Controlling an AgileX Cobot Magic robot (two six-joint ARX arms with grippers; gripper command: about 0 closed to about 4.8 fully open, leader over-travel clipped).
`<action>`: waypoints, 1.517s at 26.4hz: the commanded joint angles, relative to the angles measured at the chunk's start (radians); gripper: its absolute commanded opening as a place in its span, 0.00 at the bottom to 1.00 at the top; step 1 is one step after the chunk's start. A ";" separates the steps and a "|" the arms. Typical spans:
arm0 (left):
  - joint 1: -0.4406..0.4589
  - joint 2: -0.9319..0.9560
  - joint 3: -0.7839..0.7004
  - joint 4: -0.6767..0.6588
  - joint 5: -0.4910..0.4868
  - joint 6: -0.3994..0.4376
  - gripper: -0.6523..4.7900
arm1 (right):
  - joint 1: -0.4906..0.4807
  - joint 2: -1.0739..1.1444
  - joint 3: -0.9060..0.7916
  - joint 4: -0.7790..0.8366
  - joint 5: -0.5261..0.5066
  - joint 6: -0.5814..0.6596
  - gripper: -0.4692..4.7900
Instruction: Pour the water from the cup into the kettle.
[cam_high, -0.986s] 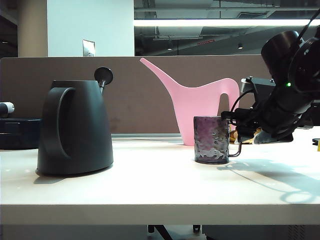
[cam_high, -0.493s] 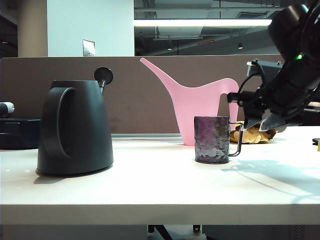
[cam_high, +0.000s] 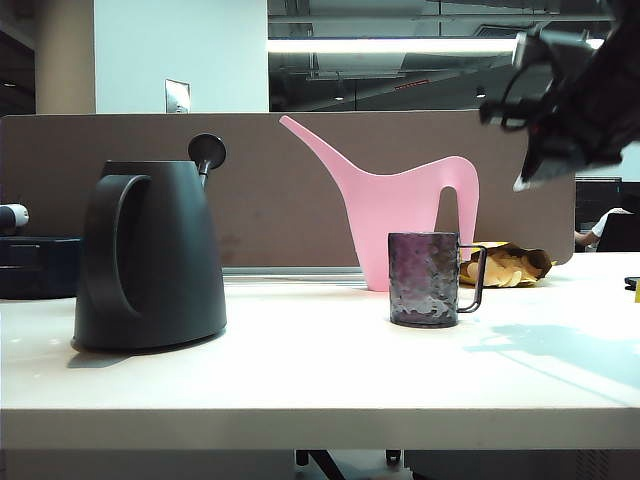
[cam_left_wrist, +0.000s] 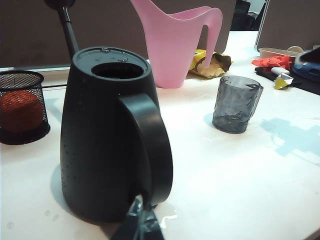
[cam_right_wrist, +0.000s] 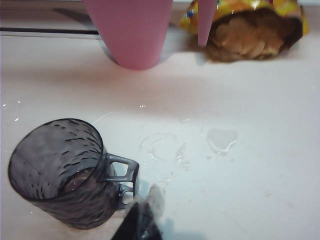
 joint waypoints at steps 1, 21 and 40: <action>0.000 0.001 0.003 0.006 -0.003 0.004 0.11 | -0.043 -0.098 0.005 -0.045 -0.056 -0.048 0.08; 0.000 0.001 0.002 0.006 -0.255 -0.031 0.11 | -0.225 -0.604 -0.203 -0.143 -0.192 -0.054 0.08; 0.000 0.001 0.002 0.018 -0.362 -0.022 0.11 | -0.226 -1.194 -0.629 -0.121 -0.164 -0.047 0.08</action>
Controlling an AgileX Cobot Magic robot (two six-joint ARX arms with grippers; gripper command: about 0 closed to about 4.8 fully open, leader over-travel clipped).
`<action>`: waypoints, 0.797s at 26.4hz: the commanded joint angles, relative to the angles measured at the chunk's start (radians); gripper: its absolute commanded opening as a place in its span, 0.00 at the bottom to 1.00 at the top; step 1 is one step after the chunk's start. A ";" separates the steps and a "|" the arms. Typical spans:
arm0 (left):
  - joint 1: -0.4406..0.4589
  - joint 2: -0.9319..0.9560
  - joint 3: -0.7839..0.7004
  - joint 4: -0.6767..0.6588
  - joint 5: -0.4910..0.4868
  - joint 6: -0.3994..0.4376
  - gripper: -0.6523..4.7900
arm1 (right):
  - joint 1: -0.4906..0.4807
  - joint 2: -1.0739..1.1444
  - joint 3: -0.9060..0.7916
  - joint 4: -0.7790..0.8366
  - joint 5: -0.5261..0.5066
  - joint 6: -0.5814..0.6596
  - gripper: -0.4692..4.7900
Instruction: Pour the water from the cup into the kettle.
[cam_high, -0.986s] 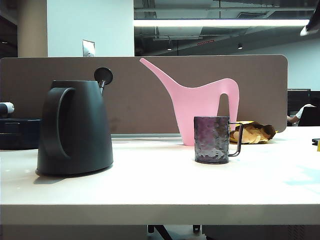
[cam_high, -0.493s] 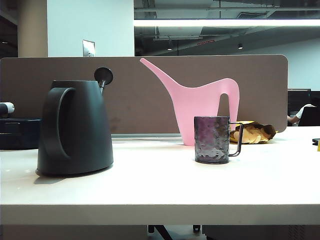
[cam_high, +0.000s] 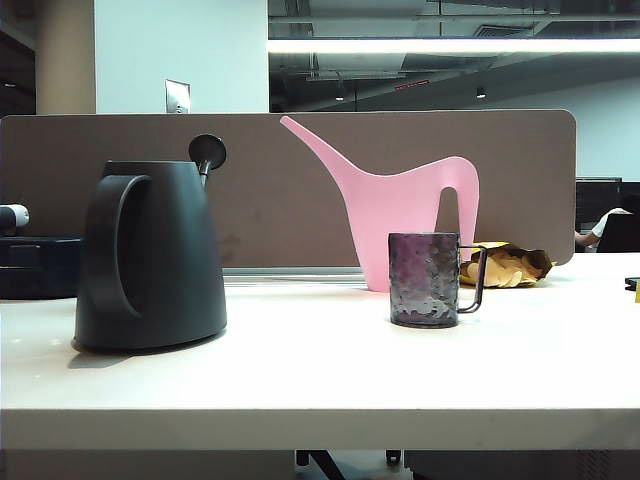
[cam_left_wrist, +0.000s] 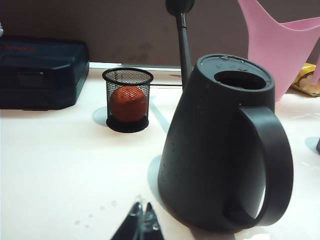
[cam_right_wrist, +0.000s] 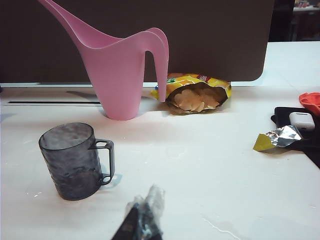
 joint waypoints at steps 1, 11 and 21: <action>0.000 0.001 0.002 0.016 -0.003 0.005 0.11 | -0.001 -0.068 -0.039 0.016 0.000 0.002 0.08; 0.000 0.001 0.001 0.016 -0.002 0.007 0.11 | -0.001 -0.144 -0.110 0.012 0.004 -0.006 0.08; 0.000 0.001 0.001 0.012 0.002 0.007 0.11 | -0.001 -0.144 -0.113 -0.031 0.003 -0.005 0.08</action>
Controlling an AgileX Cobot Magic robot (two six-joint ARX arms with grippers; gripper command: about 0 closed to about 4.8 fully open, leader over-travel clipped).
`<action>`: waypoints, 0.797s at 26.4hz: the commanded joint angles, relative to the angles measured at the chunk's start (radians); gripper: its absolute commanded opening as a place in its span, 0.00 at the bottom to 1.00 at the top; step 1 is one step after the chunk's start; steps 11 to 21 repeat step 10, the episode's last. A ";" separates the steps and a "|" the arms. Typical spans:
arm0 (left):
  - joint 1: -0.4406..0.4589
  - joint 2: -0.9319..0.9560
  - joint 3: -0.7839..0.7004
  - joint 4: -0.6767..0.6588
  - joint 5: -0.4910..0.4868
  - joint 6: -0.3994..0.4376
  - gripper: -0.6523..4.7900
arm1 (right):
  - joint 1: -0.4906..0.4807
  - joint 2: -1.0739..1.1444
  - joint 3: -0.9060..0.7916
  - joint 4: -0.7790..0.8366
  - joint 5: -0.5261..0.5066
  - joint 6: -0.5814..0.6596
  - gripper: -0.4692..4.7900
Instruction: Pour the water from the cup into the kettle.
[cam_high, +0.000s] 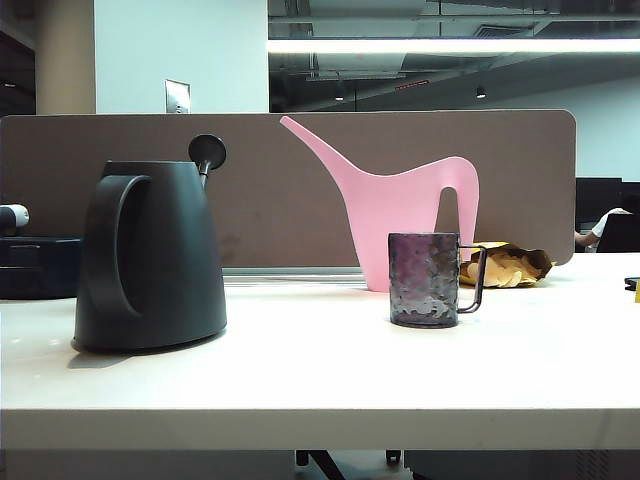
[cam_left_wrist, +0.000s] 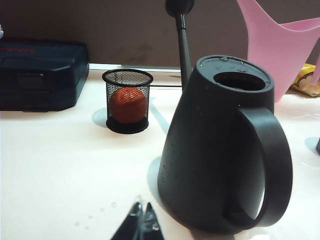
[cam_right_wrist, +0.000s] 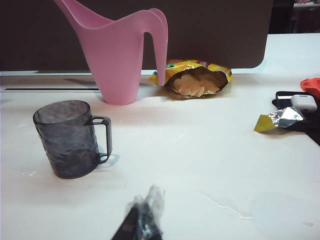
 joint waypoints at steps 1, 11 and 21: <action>0.000 0.001 0.001 0.008 0.002 0.004 0.11 | -0.001 0.000 0.003 0.006 0.002 -0.003 0.08; 0.000 0.001 0.001 0.008 0.002 0.004 0.11 | 0.000 0.000 0.003 -0.002 0.002 -0.003 0.08; 0.000 0.001 0.001 0.008 0.002 0.004 0.11 | 0.000 0.000 0.003 -0.002 0.002 -0.003 0.08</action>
